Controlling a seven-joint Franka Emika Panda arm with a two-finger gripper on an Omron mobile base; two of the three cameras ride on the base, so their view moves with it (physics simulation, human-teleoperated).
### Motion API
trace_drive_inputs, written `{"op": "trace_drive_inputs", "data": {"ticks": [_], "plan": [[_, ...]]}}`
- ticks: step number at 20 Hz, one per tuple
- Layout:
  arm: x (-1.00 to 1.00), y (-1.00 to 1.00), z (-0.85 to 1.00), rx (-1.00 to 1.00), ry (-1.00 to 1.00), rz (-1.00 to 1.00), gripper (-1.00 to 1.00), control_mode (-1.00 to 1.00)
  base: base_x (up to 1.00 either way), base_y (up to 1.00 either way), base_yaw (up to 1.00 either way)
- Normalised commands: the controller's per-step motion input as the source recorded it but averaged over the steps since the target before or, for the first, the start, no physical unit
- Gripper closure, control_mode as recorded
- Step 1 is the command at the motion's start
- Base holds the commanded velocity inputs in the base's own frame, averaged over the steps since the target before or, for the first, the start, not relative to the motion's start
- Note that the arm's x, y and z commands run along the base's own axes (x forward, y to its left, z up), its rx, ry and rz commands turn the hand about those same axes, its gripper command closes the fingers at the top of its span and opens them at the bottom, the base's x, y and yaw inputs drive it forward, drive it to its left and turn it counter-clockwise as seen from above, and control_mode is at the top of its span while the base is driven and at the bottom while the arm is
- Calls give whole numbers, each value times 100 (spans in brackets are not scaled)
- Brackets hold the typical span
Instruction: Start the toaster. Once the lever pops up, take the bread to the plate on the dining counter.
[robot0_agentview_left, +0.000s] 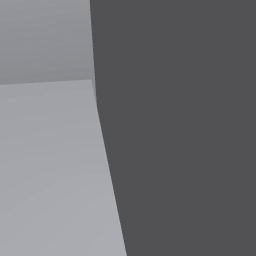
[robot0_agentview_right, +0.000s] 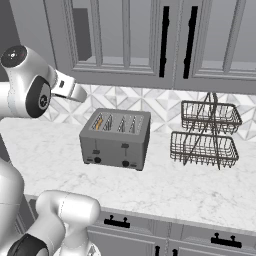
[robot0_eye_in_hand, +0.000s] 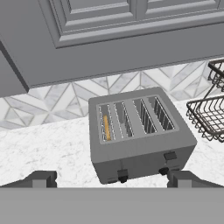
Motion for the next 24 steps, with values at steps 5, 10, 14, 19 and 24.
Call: {"op": "trace_drive_inputs", "data": {"ticks": [5, 10, 14, 19, 24], "plan": [[0, 0, 0, 0, 0, 0, -100, -100, 0, 0, 0], [0, 0, 0, 0, 0, 0, -100, -100, 0, 0, 0], [0, 0, 0, 0, 0, 0, -100, -100, 0, 0, 0], [0, 0, 0, 0, 0, 0, -100, -100, 0, 0, 0], [0, 0, 0, 0, 0, 0, -100, -100, 0, 0, 0]]}}
